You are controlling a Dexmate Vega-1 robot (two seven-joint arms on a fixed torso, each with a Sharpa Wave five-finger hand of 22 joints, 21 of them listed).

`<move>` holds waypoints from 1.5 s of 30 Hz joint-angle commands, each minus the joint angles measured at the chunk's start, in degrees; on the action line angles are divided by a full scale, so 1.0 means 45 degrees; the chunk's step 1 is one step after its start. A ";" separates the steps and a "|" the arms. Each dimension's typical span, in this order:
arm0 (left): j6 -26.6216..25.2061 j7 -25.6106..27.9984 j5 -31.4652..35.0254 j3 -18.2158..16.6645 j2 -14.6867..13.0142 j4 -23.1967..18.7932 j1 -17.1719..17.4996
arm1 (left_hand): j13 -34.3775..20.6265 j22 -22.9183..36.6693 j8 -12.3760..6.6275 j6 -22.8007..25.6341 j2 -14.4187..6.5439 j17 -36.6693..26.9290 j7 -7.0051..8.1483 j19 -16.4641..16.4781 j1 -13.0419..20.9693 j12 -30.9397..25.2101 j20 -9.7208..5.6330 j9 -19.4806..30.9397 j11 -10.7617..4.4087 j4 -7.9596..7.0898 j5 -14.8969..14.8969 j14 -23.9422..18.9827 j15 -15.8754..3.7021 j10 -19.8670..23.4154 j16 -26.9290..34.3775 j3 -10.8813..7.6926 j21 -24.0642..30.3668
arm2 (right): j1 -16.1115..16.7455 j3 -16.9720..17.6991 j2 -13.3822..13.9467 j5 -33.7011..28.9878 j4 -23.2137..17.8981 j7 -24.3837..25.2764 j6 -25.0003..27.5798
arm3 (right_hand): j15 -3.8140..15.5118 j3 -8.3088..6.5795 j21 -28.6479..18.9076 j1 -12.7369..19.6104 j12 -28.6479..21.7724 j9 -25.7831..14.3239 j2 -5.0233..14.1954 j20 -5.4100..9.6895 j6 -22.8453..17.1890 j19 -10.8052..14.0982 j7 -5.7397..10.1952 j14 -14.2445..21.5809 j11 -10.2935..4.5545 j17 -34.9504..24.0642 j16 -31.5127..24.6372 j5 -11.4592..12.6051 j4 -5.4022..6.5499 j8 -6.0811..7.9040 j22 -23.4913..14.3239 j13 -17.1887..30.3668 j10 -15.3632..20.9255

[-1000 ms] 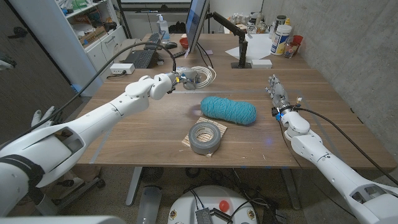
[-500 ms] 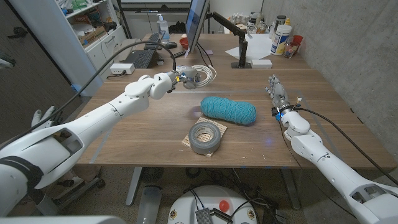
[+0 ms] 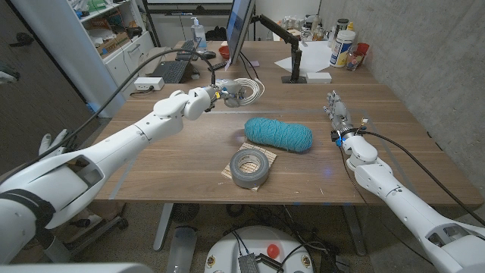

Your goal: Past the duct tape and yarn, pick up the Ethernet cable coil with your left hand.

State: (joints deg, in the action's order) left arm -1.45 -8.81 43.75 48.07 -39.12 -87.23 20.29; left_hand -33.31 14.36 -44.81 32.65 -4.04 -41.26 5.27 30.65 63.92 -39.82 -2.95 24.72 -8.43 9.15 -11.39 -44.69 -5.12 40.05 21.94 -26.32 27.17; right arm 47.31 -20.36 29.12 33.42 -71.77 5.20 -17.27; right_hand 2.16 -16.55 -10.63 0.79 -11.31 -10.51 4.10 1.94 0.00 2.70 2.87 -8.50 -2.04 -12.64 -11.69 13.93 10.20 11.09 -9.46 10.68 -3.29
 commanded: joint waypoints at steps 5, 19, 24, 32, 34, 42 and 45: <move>-0.0021 0.0091 0.0005 0.0003 0.0002 -0.0023 -0.0060 | -0.0242 -0.0010 -0.0336 0.0238 -0.1490 -0.0103 0.0238 -0.0115 0.1367 -0.0541 0.0016 0.0740 -0.0466 -0.0222 -0.0086 -0.0160 -0.1673 0.0484 -0.0094 -0.0240 0.0166 | -0.0036 -0.0021 -0.0018 -0.0032 0.0074 -0.0004 -0.0054 | 0.0474 -0.0092 -0.0048 -0.0054 0.0028 -0.0066 0.1033 -0.0004 -0.0091 -0.0021 0.0021 -0.0081 -0.0025 -0.0033 -0.0086 -0.0042 -0.0044 0.0022 -0.0047 0.0038 -0.0072; -0.0088 -0.0054 0.0135 0.0074 0.0151 -0.0104 -0.0242 | -0.0181 -0.0038 -0.0396 0.0231 -0.1492 -0.0201 0.0248 -0.0159 0.1372 -0.0608 0.0017 0.0688 -0.0464 -0.0212 -0.0089 -0.0193 -0.1671 0.0488 -0.0195 -0.0238 0.0286 | -0.0013 -0.0009 0.0003 0.0002 0.0034 -0.0029 -0.0029 | 0.0475 -0.0099 -0.0042 -0.0054 0.0024 -0.0066 0.1040 -0.0011 -0.0110 -0.0036 0.0034 -0.0085 -0.0010 -0.0034 -0.0086 -0.0043 -0.0043 0.0025 -0.0047 0.0038 -0.0064; -0.0058 -0.0053 0.0150 0.0124 0.0210 -0.0027 -0.0284 | -0.0202 -0.0049 -0.0434 0.0270 -0.1486 -0.0235 0.0227 -0.0173 0.1373 -0.0647 0.0014 0.0671 -0.0488 -0.0206 -0.0091 -0.0208 -0.1670 0.0468 -0.0228 -0.0235 0.0328 | -0.0007 -0.0004 0.0005 -0.0003 0.0038 -0.0031 -0.0055 | 0.0471 -0.0100 -0.0040 -0.0055 0.0026 -0.0067 0.1040 -0.0013 -0.0120 -0.0042 0.0032 -0.0082 -0.0009 -0.0034 -0.0088 -0.0043 -0.0043 0.0026 -0.0048 0.0038 -0.0069; 0.0026 0.0017 0.0111 0.0162 0.0273 0.0073 -0.0338 | -0.0188 -0.0069 -0.0445 0.0196 -0.1496 -0.0287 0.0253 -0.0217 0.1358 -0.0685 0.0017 0.0640 -0.0434 -0.0219 -0.0093 -0.0227 -0.1659 0.0429 -0.0294 -0.0235 0.0395 | -0.0006 -0.0014 0.0013 -0.0030 0.0023 -0.0025 -0.0065 | 0.0481 -0.0101 -0.0039 -0.0056 0.0024 -0.0067 0.1037 -0.0008 -0.0125 -0.0047 0.0021 -0.0080 0.0009 -0.0035 -0.0090 -0.0045 -0.0043 0.0025 -0.0048 0.0037 -0.0066; -0.0009 0.0061 0.0062 0.0102 0.0262 0.0016 -0.0313 | -0.0188 -0.0073 -0.0461 0.0215 -0.1489 -0.0302 0.0253 -0.0217 0.1361 -0.0693 0.0018 0.0633 -0.0449 -0.0213 -0.0093 -0.0234 -0.1667 0.0415 -0.0304 -0.0233 0.0413 | -0.0007 -0.0025 0.0024 -0.0024 -0.0002 -0.0037 -0.0020 | 0.0479 -0.0101 -0.0039 -0.0056 0.0023 -0.0067 0.1037 -0.0009 -0.0127 -0.0048 0.0027 -0.0080 -0.0011 -0.0035 -0.0090 -0.0045 -0.0043 0.0025 -0.0048 0.0037 -0.0064; -0.0190 -0.0007 0.0041 -0.0008 0.0137 -0.0256 -0.0217 | -0.0145 -0.0090 -0.0491 0.0210 -0.1486 -0.0347 0.0239 -0.0243 0.1360 -0.0722 0.0011 0.0608 -0.0460 -0.0209 -0.0095 -0.0247 -0.1678 0.0428 -0.0357 -0.0233 0.0472 | -0.0014 -0.0040 0.0031 -0.0040 -0.0003 -0.0052 -0.0011 | 0.0470 -0.0101 -0.0038 -0.0059 0.0019 -0.0067 0.1035 -0.0013 -0.0158 -0.0053 0.0024 -0.0076 0.0012 -0.0035 -0.0092 -0.0046 -0.0041 0.0035 -0.0048 0.0037 -0.0054; -0.0258 -0.0062 0.0080 -0.0043 0.0080 -0.0418 -0.0185 | -0.0135 -0.0098 -0.0505 0.0202 -0.1492 -0.0374 0.0238 -0.0259 0.1355 -0.0737 0.0015 0.0595 -0.0438 -0.0215 -0.0095 -0.0258 -0.1659 0.0414 -0.0379 -0.0231 0.0502 | -0.0009 -0.0043 0.0035 -0.0041 -0.0016 -0.0050 -0.0003 | 0.0470 -0.0101 -0.0037 -0.0060 0.0019 -0.0067 0.1035 -0.0020 -0.0196 -0.0057 0.0032 -0.0082 0.0007 -0.0036 -0.0091 -0.0047 -0.0040 0.0048 -0.0048 0.0037 -0.0053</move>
State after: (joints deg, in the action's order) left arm -1.71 -8.74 44.14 48.51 -38.22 -87.65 19.00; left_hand -33.31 13.82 -45.80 32.64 -4.04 -42.64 5.27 29.84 63.92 -40.14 -2.97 24.72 -8.61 9.15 -11.58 -45.30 -5.13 39.87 20.36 -26.32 29.05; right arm 47.26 -20.45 29.17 33.34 -71.72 5.08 -17.41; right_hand 2.15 -16.54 -10.63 0.79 -11.31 -10.51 4.10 1.94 -0.52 2.70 2.76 -8.50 -2.04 -12.64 -11.69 13.93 10.19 11.09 -9.46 10.68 -3.29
